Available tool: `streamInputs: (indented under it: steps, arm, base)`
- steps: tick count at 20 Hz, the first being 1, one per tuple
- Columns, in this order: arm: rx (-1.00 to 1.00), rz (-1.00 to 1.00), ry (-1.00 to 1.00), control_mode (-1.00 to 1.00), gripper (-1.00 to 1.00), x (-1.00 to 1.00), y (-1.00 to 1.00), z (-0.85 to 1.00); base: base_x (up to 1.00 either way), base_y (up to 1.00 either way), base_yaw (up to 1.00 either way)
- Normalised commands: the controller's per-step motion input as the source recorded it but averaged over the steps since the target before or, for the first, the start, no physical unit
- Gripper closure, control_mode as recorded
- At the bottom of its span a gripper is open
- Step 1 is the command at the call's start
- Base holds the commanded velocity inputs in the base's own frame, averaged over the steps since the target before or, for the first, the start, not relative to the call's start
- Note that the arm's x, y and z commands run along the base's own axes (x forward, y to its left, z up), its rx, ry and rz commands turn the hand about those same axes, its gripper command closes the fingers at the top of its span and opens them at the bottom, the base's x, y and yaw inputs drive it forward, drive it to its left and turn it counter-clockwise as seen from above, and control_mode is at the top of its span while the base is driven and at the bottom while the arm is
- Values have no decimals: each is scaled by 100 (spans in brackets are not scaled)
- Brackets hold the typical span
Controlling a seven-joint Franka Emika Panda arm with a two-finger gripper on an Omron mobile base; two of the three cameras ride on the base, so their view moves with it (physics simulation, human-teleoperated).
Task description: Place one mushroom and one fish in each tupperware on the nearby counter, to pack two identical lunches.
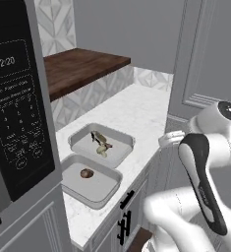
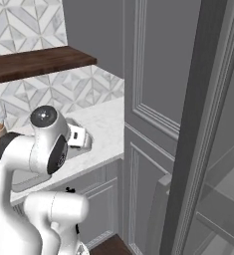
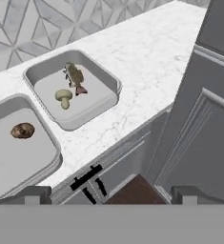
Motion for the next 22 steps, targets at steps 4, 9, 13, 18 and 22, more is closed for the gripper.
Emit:
streamInputs:
  steps: [4,9,13,18,22]
  arm:
    - [0,0,0,100,-100,0,0,0]
    - [0,0,0,100,-100,0,0,0]
    - [0,0,0,100,-100,0,0,0]
    - [0,0,0,100,-100,0,0,0]
    - [0,0,0,100,-100,0,0,0]
  base:
    - [-100,-6,-2]
    - [-100,27,-10]
    - [-100,31,-24]
    - [-100,-4,-37]
    - [-62,-35,-47]
